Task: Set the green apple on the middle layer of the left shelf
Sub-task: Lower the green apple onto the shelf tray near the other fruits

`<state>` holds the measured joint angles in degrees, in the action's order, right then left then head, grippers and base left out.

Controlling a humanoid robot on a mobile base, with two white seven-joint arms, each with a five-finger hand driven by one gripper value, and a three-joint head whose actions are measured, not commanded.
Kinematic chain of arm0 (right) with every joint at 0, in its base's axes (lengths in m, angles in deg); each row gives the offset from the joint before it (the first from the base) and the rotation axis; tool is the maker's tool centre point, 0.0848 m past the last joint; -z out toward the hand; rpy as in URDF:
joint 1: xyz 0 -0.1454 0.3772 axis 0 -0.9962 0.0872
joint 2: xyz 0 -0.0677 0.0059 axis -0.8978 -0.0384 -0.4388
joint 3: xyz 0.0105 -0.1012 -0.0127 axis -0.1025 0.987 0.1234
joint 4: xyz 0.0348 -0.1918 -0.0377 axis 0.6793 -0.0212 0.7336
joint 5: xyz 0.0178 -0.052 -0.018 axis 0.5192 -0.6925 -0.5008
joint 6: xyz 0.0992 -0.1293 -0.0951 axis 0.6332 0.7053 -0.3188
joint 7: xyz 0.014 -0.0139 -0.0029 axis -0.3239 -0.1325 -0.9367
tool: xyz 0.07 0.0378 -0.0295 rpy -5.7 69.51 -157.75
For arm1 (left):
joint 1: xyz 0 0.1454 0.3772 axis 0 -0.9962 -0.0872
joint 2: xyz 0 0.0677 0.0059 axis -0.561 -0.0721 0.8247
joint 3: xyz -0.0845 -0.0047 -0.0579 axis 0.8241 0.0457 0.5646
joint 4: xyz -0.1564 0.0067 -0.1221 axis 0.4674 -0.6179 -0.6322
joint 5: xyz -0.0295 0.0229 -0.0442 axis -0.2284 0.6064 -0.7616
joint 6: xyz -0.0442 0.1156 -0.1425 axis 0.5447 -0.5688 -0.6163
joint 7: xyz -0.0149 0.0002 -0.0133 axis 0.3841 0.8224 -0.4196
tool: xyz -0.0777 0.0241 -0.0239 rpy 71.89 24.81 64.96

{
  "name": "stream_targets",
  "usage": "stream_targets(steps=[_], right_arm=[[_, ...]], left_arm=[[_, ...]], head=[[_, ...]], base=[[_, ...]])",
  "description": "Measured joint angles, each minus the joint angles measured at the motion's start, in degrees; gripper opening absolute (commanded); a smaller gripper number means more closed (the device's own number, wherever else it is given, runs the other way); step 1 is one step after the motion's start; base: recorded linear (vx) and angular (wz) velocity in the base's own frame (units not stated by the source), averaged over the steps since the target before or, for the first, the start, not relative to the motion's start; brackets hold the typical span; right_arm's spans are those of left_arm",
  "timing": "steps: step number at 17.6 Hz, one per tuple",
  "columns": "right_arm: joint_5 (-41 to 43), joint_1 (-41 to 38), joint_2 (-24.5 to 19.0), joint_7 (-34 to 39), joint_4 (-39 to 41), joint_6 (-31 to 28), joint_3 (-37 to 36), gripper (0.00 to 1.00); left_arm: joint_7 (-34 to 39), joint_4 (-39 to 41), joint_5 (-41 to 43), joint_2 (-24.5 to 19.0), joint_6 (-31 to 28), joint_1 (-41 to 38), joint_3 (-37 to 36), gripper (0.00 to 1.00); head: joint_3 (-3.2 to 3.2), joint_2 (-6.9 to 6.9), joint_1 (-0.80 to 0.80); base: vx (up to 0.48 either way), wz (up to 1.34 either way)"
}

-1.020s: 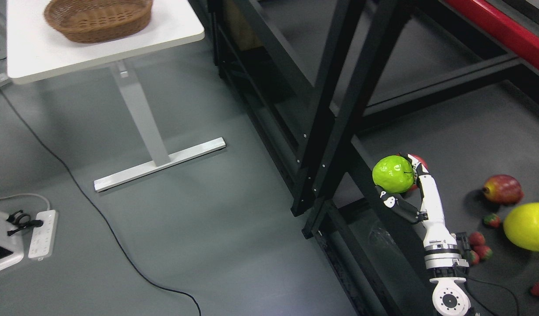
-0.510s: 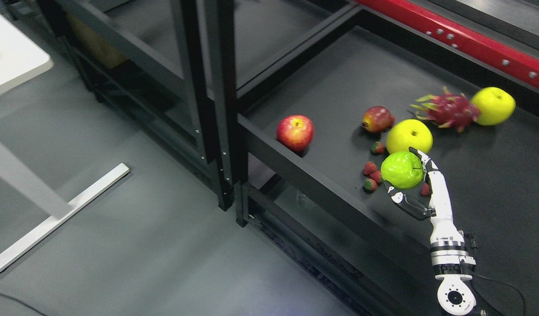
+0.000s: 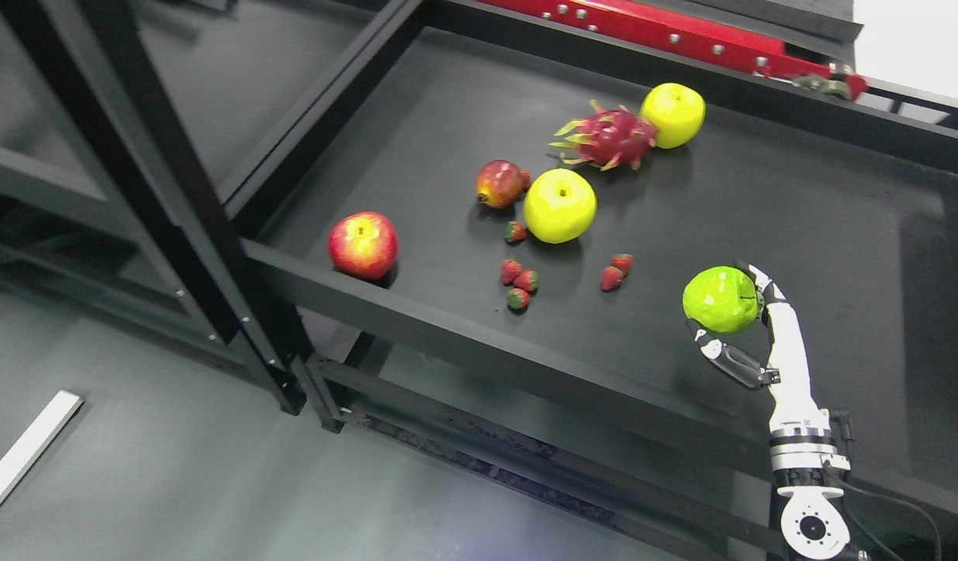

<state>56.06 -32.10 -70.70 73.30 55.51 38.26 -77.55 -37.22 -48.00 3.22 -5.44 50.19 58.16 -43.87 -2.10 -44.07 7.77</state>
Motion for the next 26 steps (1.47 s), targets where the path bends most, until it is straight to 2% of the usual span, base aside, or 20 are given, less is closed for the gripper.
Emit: stream_targets(steps=[6, 13, 18, 19, 20, 22, 24, 26], right_arm=[[-0.03, 0.64, -0.02, 0.25, -0.24, -0.27, -0.19, 0.01], [-0.47, 3.75, 0.16, 0.54, -1.09, -3.94, 0.26, 0.03], [-1.01, 7.04, 0.82, 3.75, -4.99, -6.78, 2.11, 0.06], [-1.11, 8.01, 0.97, 4.14, -6.24, -6.96, 2.52, 0.09], [-1.18, 8.78, 1.09, 4.52, -7.34, -7.29, 2.89, 0.18], [-1.31, 10.54, 1.33, 4.84, -9.34, -8.12, 3.57, 0.95], [-1.36, 11.95, 1.53, 4.92, -10.95, -9.58, 4.08, 1.00], [-1.26, 12.81, 1.67, 5.05, -12.28, -11.10, 4.49, 1.00]], left_arm=[[0.00, 0.00, 0.00, 0.00, 0.04, 0.00, 0.00, 1.00], [0.00, 0.00, 0.00, 0.00, 0.04, -0.01, 0.00, 1.00], [0.00, 0.00, 0.00, 0.00, 0.05, 0.00, 0.00, 1.00], [0.00, 0.00, 0.00, 0.00, 0.05, 0.00, 0.00, 1.00], [0.00, 0.00, 0.00, 0.00, 0.05, -0.01, 0.00, 1.00], [0.00, 0.00, 0.00, 0.00, 0.05, 0.00, 0.00, 1.00], [0.00, 0.00, 0.01, 0.00, 0.05, 0.00, 0.00, 1.00], [0.00, 0.00, 0.01, 0.00, 0.05, 0.00, 0.00, 1.00]], head=[[0.00, 0.00, 0.00], [0.00, 0.00, 0.00], [0.00, 0.01, 0.00], [0.00, 0.01, 0.00], [0.00, 0.00, 0.00], [0.00, 0.01, 0.00], [0.00, 0.01, 0.00], [0.00, 0.01, 0.00]], base=[[0.083, -0.33], [0.081, -0.13], [0.108, -0.03], [0.104, 0.05], [0.125, 0.08], [0.109, 0.07], [0.084, 0.04], [0.062, 0.02]])
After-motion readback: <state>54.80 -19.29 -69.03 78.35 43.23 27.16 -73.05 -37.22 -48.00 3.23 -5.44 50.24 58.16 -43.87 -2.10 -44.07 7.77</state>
